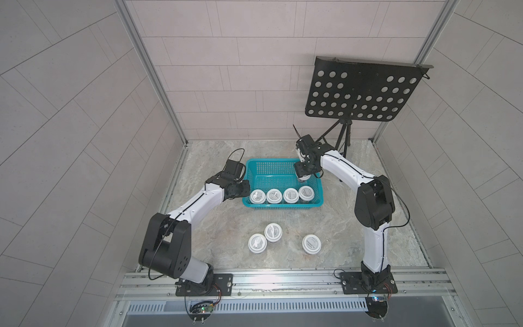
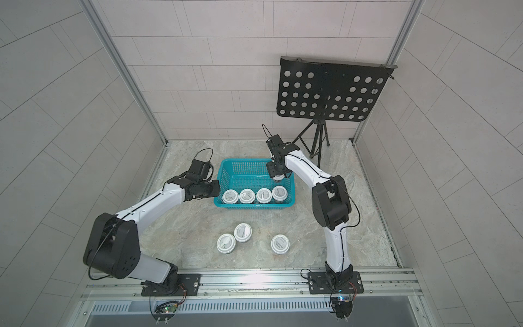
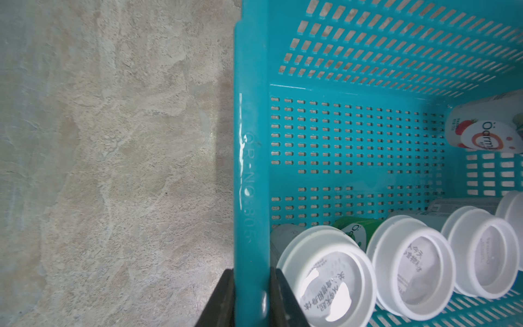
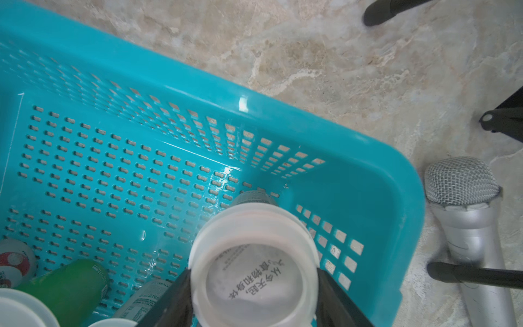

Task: Put the yogurt in the basket
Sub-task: Place the yogurt in the basket.

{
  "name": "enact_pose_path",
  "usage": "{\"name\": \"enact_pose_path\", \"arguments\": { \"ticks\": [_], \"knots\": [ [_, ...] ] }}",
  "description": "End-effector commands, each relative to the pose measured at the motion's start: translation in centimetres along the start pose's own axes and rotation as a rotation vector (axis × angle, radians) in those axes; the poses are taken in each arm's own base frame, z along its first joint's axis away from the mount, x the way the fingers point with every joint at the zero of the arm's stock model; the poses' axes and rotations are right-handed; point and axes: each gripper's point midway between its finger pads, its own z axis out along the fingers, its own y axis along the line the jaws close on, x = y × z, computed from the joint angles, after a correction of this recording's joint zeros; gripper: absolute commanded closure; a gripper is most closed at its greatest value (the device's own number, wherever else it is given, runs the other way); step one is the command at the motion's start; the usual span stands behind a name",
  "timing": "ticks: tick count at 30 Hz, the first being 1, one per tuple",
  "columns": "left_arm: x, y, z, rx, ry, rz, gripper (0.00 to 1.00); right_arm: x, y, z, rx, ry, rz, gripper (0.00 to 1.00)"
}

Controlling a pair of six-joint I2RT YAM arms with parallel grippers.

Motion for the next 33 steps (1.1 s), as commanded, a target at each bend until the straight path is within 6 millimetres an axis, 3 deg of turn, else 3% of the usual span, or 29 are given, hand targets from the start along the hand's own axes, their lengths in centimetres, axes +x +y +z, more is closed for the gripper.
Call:
{"name": "enact_pose_path", "arguments": {
  "ticks": [1, 25, 33],
  "knots": [
    [3.6, 1.5, 0.3, -0.064, 0.136, 0.024, 0.74, -0.1, -0.7, 0.6, 0.035, 0.015, 0.008, 0.33],
    [3.7, 1.4, 0.5, -0.059, 0.144, 0.023, 0.74, 0.3, -1.3, 3.3, 0.061, 0.046, 0.053, 0.30],
    [3.3, 1.4, 0.4, -0.061, 0.134, 0.019, 0.66, 0.2, -1.3, 3.3, 0.064, 0.044, 0.060, 0.24]
  ]
}}
